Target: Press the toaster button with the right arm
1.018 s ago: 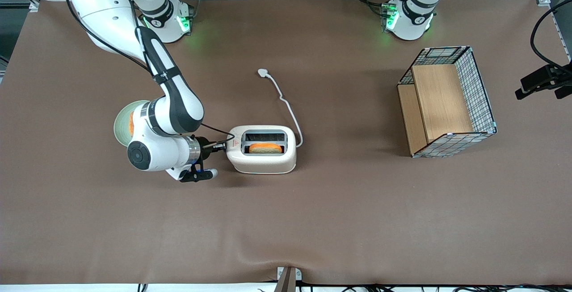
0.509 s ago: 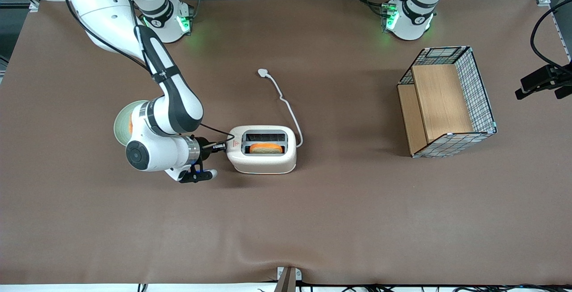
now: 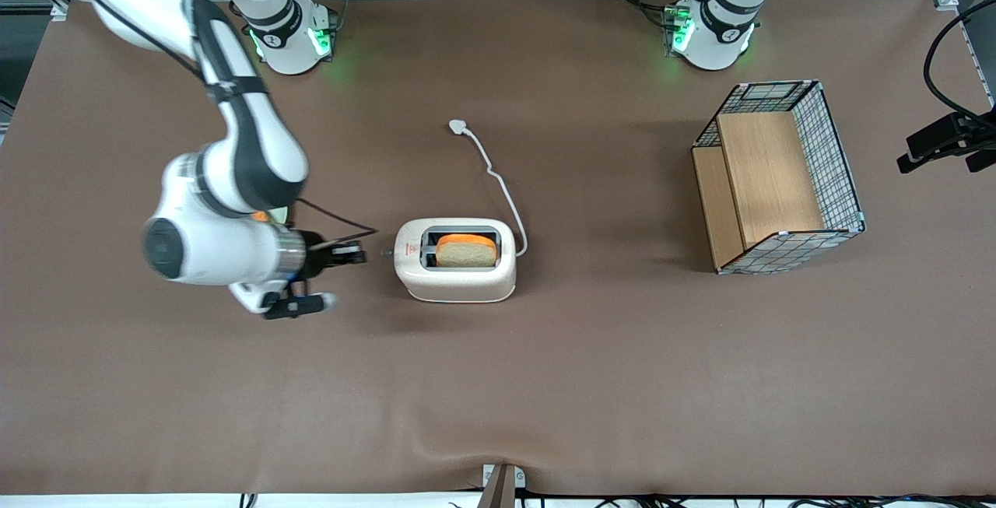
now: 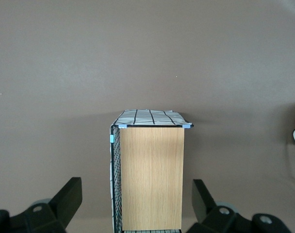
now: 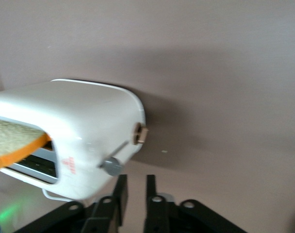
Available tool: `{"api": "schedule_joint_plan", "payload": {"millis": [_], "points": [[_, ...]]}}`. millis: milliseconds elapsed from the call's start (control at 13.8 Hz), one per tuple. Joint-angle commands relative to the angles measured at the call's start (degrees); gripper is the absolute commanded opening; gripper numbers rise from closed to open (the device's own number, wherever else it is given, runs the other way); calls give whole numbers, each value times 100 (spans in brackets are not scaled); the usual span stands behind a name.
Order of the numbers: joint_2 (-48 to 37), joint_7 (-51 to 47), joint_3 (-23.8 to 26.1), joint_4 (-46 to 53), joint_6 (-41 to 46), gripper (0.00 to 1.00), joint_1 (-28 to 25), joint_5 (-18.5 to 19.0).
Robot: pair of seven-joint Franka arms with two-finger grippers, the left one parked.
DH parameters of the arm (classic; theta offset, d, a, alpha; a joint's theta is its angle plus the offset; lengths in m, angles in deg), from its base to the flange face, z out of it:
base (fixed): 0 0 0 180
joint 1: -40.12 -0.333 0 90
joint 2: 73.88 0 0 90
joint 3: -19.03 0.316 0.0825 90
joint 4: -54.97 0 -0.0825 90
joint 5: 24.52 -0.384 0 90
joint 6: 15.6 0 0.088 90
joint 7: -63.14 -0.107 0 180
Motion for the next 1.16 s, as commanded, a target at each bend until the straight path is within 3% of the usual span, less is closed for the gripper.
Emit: {"api": "schedule_joint_plan", "payload": {"millis": [0, 218, 727, 1091], "points": [[-335, 249, 76, -119, 344, 100, 526, 228], [-686, 469, 76, -171, 626, 100, 1045, 693], [-1889, 469, 76, -364, 1294, 100, 1415, 1809], [-2734, 417, -221, -673, 1522, 100, 1179, 1969]]}}
